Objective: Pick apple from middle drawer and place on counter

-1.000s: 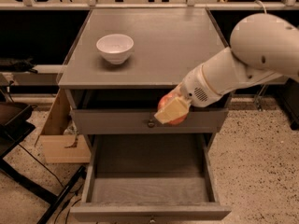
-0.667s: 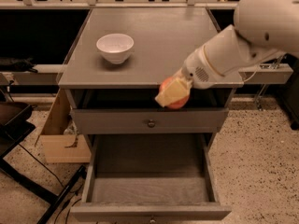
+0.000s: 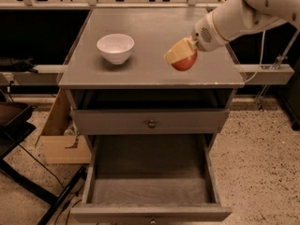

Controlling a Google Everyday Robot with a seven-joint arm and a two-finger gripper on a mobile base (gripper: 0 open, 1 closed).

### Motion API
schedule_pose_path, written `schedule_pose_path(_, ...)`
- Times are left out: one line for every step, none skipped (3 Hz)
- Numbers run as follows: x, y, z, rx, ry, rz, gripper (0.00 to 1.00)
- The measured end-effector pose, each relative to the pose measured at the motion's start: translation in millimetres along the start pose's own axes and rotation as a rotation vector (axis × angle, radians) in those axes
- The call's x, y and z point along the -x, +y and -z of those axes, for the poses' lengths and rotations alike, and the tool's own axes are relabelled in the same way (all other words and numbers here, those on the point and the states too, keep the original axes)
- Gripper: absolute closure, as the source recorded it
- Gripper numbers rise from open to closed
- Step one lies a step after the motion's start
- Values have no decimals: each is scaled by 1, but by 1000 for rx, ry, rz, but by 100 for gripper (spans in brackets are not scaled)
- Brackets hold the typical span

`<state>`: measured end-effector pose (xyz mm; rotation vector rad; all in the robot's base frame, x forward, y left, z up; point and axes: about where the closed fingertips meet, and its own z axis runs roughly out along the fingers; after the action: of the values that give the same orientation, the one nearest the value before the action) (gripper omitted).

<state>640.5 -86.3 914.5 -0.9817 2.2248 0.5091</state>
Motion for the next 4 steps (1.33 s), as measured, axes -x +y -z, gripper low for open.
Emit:
schedule_pose_path(7,-51,-14,-53,-63,-39,100)
schedule_pose_path(-7,-100,-27,-99,-134,-73,100)
schedule_pose_path(-34,-138,-34,-139,-172,-137,100)
schedule_pose_path(-38,-142,-37,-143,-174,-146,82)
